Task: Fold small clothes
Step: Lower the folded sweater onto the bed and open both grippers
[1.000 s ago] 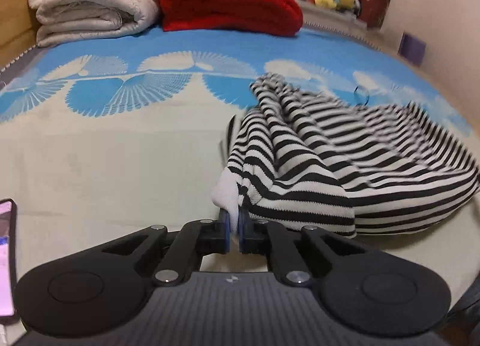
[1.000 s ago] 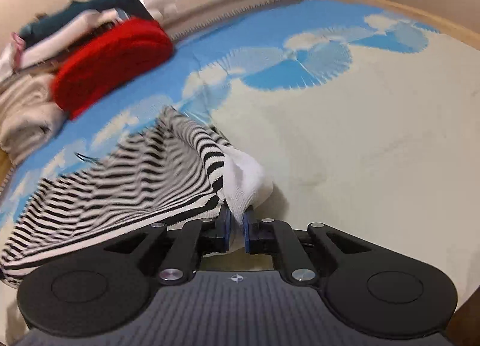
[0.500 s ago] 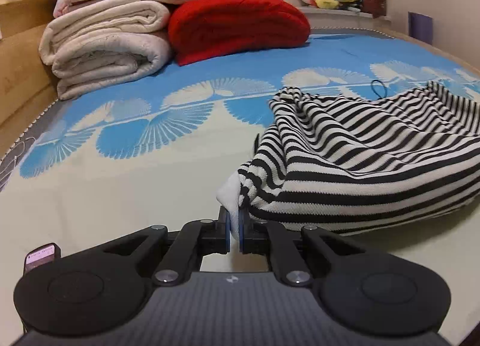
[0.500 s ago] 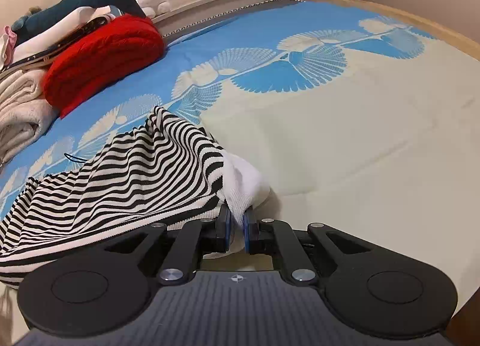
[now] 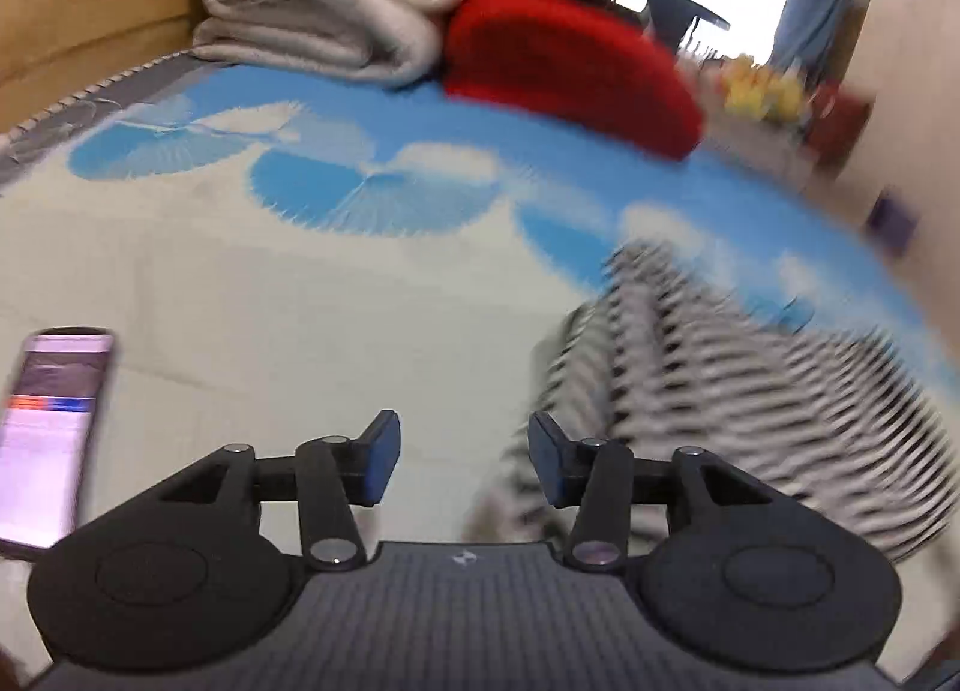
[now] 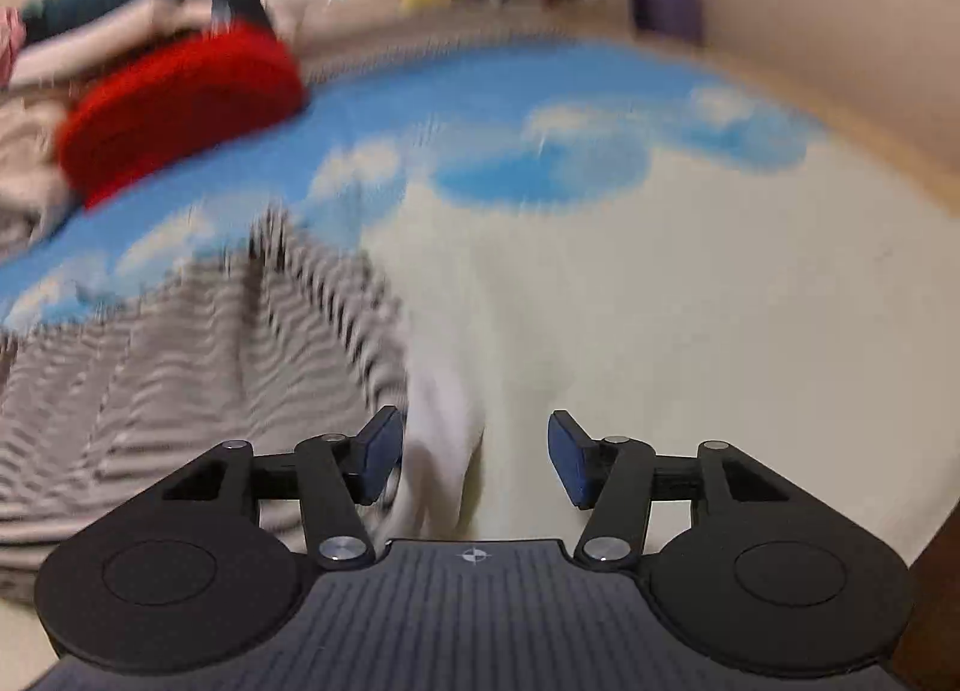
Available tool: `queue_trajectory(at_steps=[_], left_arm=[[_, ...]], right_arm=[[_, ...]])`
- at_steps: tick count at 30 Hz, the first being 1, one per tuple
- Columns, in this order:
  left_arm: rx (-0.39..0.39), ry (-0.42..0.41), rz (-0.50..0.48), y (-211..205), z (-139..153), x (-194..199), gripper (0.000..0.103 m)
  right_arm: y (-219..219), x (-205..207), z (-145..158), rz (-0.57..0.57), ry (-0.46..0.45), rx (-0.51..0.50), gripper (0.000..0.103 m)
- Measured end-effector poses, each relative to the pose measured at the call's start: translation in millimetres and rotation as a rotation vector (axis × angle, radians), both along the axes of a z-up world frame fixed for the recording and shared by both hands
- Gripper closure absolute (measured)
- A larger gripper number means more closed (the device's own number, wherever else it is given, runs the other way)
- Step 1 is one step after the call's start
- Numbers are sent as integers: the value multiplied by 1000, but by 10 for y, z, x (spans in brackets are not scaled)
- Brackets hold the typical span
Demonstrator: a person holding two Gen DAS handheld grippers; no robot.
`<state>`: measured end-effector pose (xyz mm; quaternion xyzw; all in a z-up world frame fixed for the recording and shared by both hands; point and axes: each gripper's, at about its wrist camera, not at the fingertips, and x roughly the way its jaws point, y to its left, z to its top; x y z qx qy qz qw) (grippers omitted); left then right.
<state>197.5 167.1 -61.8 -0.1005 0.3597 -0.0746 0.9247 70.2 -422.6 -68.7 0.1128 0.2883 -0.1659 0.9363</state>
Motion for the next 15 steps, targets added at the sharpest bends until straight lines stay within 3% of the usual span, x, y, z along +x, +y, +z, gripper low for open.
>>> queue_trajectory(at_steps=[3, 5, 7, 9, 11, 13, 15], left_arm=[[-13, 7, -116, -298, -46, 121, 51], [122, 77, -134, -551, -211, 237, 51], [287, 193, -75, -681, -460, 391, 50], [248, 216, -28, -586, -475, 450, 48], [201, 173, 20, -479, -363, 419, 42], [172, 126, 70, -434, -264, 354, 20], [163, 75, 120, -470, -161, 290, 4]], right_arm=[[204, 169, -8, 114, -33, -32, 56], [345, 387, -148, 174, 71, -65, 66], [364, 573, -361, 142, 222, -85, 78], [276, 633, -472, 103, 296, -64, 82], [168, 571, -367, 55, 232, -6, 82], [116, 444, -233, 13, 146, 49, 76], [221, 316, -145, 4, 103, 50, 49]])
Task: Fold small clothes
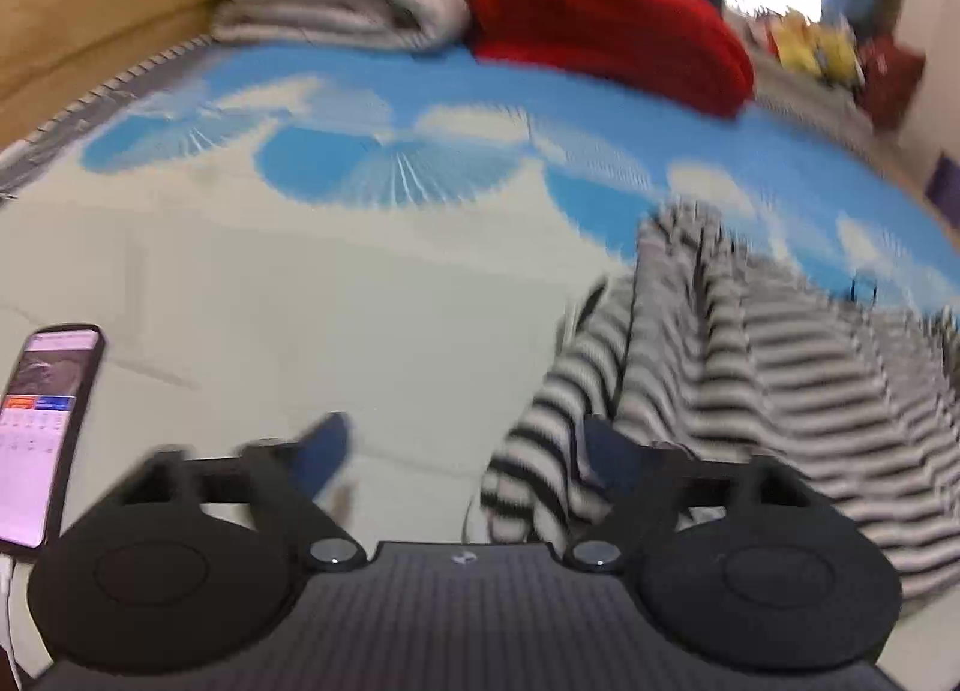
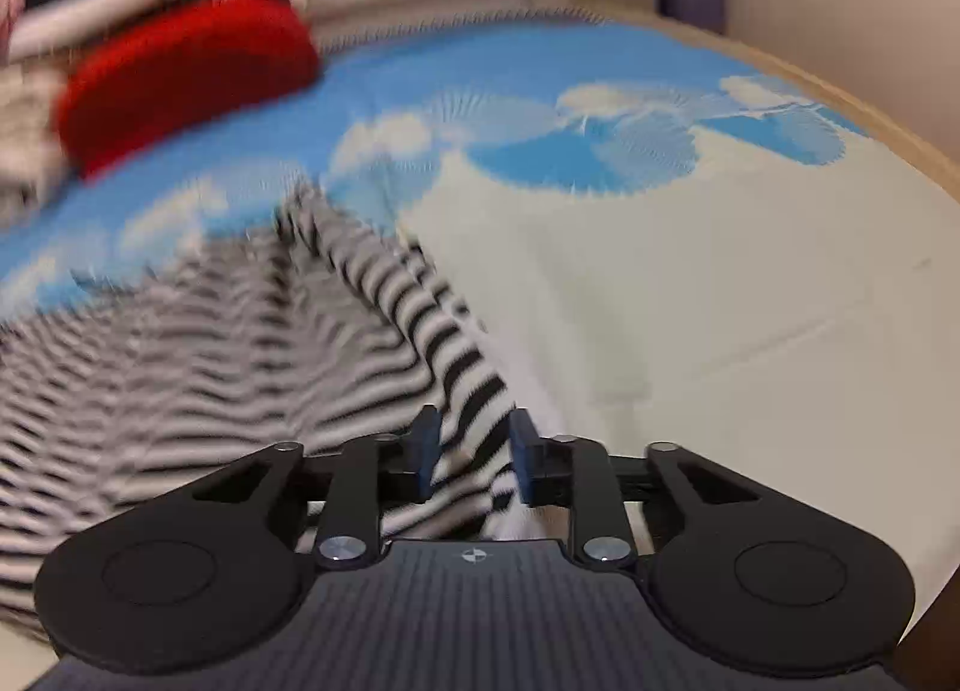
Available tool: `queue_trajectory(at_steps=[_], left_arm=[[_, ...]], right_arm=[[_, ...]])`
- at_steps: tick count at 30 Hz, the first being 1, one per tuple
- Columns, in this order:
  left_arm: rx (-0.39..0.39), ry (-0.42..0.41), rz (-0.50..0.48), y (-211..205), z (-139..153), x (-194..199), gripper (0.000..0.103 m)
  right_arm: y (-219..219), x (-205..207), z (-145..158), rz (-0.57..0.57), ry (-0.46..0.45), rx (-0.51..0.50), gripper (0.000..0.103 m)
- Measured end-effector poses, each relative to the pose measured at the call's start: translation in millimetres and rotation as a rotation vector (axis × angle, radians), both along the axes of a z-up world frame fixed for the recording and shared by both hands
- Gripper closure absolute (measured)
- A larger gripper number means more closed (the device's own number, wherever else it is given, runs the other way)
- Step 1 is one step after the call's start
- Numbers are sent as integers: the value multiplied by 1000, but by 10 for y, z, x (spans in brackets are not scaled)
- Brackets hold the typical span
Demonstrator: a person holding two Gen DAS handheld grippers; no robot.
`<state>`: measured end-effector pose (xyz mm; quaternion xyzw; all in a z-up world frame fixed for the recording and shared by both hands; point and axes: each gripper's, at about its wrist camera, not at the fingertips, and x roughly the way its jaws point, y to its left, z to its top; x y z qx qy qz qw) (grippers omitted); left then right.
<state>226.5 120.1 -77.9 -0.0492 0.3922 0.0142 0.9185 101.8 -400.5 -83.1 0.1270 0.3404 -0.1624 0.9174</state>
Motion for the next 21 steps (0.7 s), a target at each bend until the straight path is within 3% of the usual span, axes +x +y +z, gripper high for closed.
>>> queue_trajectory(at_steps=[2, 3, 6, 11, 15, 18, 21], left_arm=[[35, -37, 39, -151, 99, -7, 0], [48, -41, 31, -239, 118, 13, 0], [56, -30, -12, -451, 142, -8, 0], [90, -64, -63, -756, 171, -307, 0], [106, -69, -89, -838, 63, -689, 0], [116, -51, -111, -867, -14, -819, 0], [134, -83, -113, -897, -16, -884, 0]], right_arm=[[242, -65, 12, 32, -3, -32, 37], [374, -70, -6, 72, 12, -41, 36], [653, -8, -47, 161, 57, -67, 36], [945, -121, -14, 196, 47, -169, 32], [1092, -191, -66, 214, 60, -144, 32], [1178, -278, -112, 235, 64, -154, 32], [1241, -382, -108, 243, 48, -159, 32]])
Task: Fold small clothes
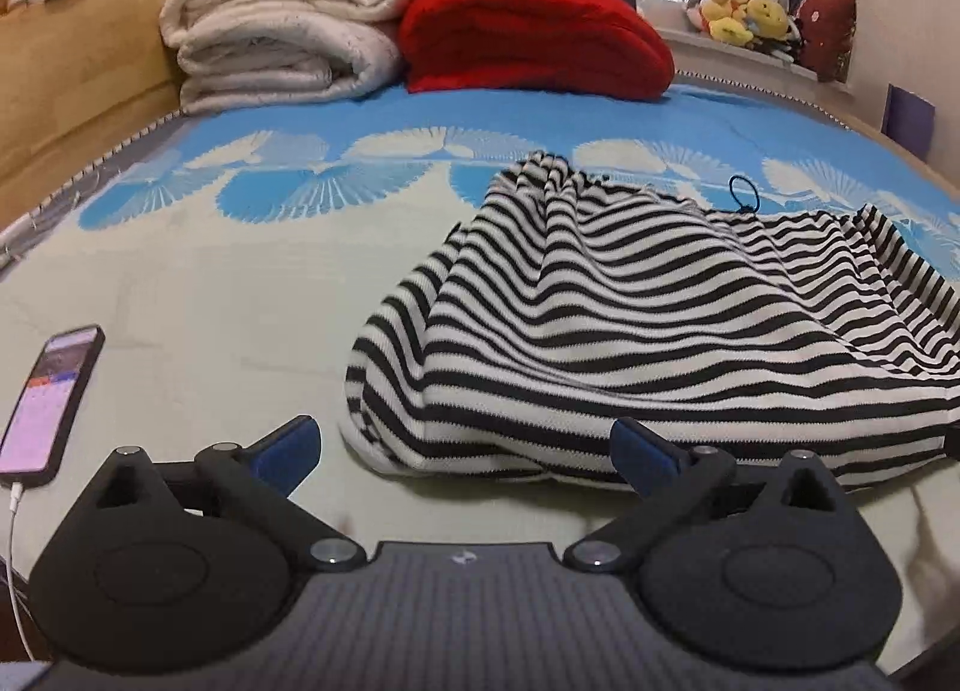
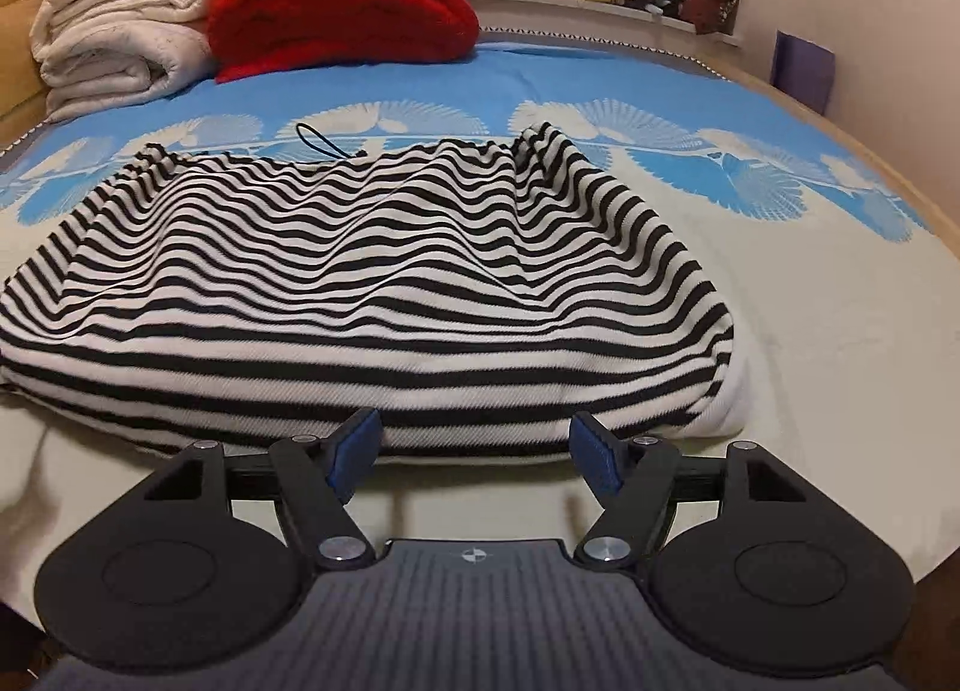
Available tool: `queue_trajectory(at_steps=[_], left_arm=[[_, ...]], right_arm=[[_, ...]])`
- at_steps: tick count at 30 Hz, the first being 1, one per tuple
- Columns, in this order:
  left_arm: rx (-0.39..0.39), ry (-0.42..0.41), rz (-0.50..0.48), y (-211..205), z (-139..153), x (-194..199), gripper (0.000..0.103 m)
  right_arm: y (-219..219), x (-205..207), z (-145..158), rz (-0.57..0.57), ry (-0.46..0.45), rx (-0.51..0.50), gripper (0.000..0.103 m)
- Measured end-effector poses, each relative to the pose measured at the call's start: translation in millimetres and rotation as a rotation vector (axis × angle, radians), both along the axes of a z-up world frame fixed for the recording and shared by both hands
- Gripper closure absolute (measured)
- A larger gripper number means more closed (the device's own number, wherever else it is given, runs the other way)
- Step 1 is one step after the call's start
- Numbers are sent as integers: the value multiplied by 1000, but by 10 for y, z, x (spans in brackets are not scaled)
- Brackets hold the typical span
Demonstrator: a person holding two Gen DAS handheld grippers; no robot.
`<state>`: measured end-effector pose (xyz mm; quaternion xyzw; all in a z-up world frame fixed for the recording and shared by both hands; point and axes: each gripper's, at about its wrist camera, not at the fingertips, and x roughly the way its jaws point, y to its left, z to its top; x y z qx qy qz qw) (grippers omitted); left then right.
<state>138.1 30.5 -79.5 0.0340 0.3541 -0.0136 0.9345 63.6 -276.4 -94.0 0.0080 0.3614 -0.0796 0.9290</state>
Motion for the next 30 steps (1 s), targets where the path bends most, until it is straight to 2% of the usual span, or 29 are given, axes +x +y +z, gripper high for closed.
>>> queue_trajectory(at_steps=[6, 30], left_arm=[[-8, 8, 15, 16, -42, 51, 0], [-37, 16, 39, 49, -37, 177, 0]], right_arm=[[35, 3, -18, 14, -4, -35, 32], [7, 98, -69, -7, 22, -32, 32]])
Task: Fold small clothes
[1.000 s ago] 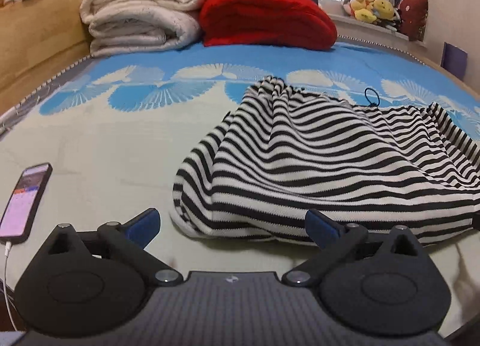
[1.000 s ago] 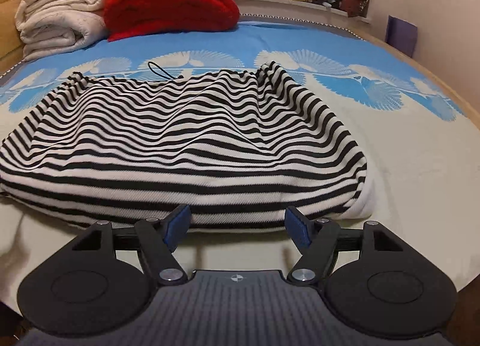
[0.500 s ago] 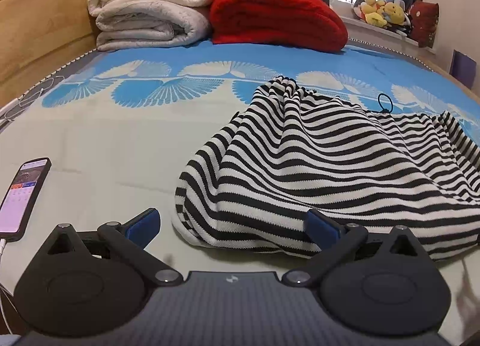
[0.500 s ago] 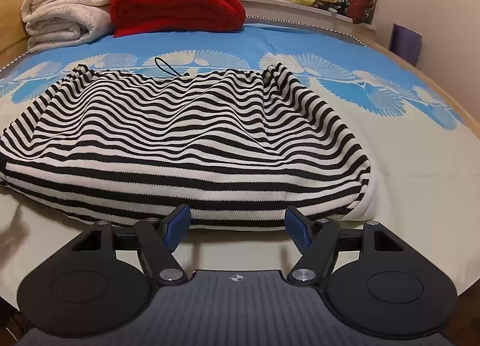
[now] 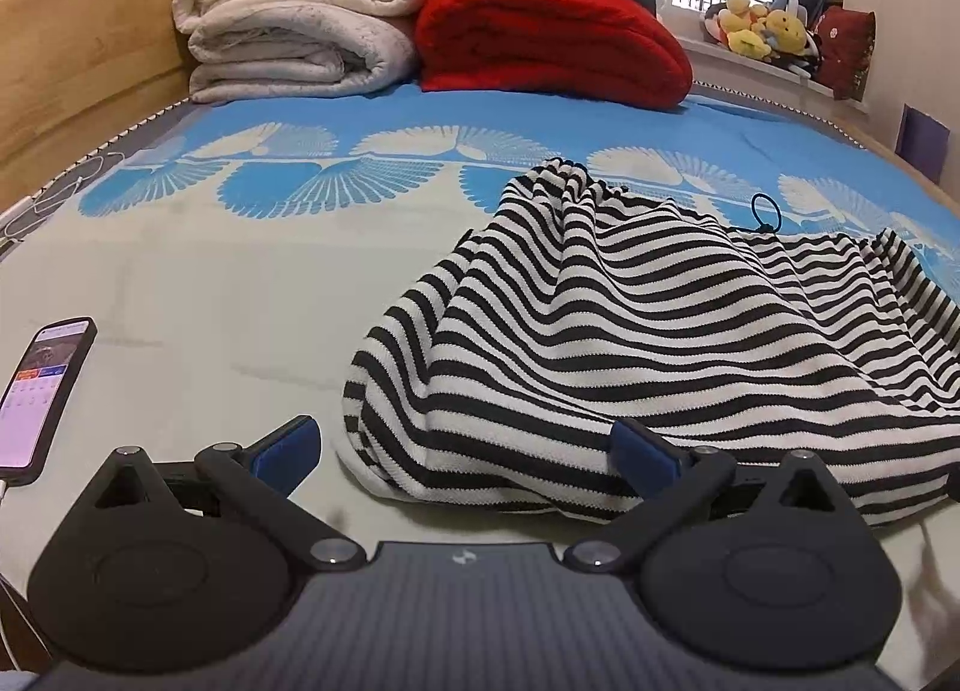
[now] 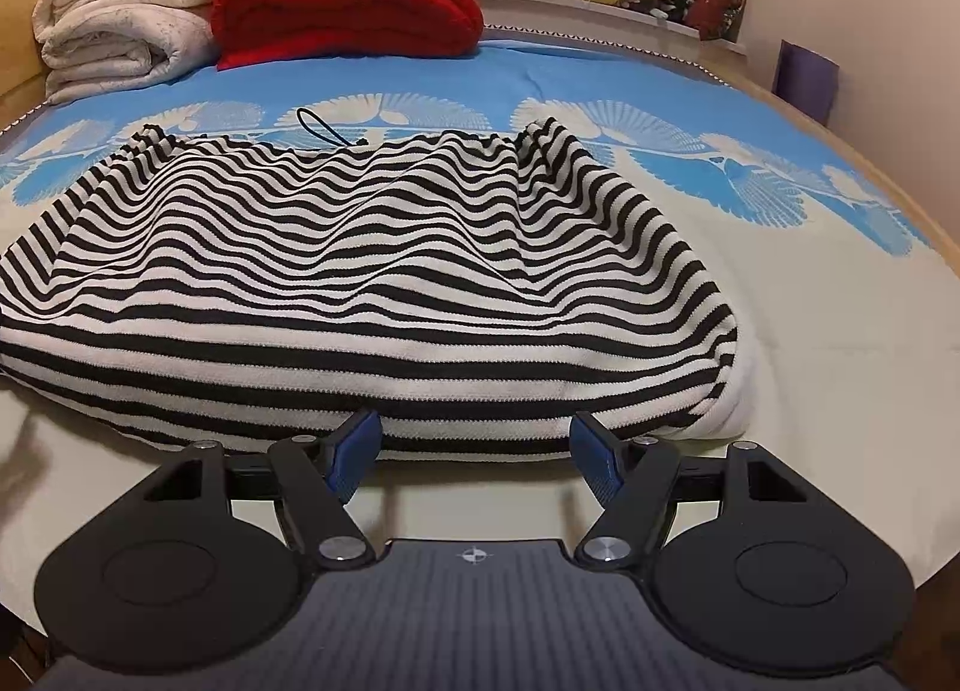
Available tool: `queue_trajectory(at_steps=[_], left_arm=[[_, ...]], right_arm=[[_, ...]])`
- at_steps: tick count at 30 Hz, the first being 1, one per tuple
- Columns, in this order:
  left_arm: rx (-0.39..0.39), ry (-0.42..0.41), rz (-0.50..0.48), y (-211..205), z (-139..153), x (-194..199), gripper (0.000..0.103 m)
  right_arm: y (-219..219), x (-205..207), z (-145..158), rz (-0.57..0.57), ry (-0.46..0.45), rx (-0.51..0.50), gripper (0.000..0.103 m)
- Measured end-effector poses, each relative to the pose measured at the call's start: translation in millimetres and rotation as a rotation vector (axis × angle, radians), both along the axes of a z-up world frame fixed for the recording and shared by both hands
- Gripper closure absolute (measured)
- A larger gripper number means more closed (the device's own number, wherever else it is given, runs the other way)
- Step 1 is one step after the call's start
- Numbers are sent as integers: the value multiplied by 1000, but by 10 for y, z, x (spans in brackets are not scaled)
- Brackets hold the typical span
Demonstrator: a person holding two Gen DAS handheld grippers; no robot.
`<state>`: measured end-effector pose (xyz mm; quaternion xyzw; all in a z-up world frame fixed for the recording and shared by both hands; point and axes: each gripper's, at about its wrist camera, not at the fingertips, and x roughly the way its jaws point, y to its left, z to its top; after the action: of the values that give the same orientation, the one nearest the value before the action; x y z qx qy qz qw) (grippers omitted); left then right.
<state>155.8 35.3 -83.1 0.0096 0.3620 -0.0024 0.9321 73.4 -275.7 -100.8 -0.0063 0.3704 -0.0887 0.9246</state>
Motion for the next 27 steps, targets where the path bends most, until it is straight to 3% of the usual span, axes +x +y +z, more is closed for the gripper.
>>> queue_trajectory(at_steps=[5, 7, 13, 17, 25, 26, 27], left_arm=[[-1, -1, 13, 19, 5, 4, 0], [1, 2, 26, 36, 6, 18, 0], [12, 30, 77, 145, 2, 87, 0], [9, 50, 117, 271, -4, 127, 0], [23, 117, 241, 548, -97, 243, 0], [27, 141, 264, 582, -132, 281, 0], [19, 163, 281, 616, -169, 309, 0]], right_arm=[[-64, 4, -7, -11, 6, 4, 32], [-171, -13, 4, -41, 6, 62, 32], [-989, -109, -111, -311, 9, 579, 31], [-1283, -126, -181, -421, -22, 674, 31], [-1613, 204, -432, -591, -120, 970, 25], [-1624, 287, -445, -591, -137, 985, 28], [-1615, 344, -460, -593, -154, 983, 66]])
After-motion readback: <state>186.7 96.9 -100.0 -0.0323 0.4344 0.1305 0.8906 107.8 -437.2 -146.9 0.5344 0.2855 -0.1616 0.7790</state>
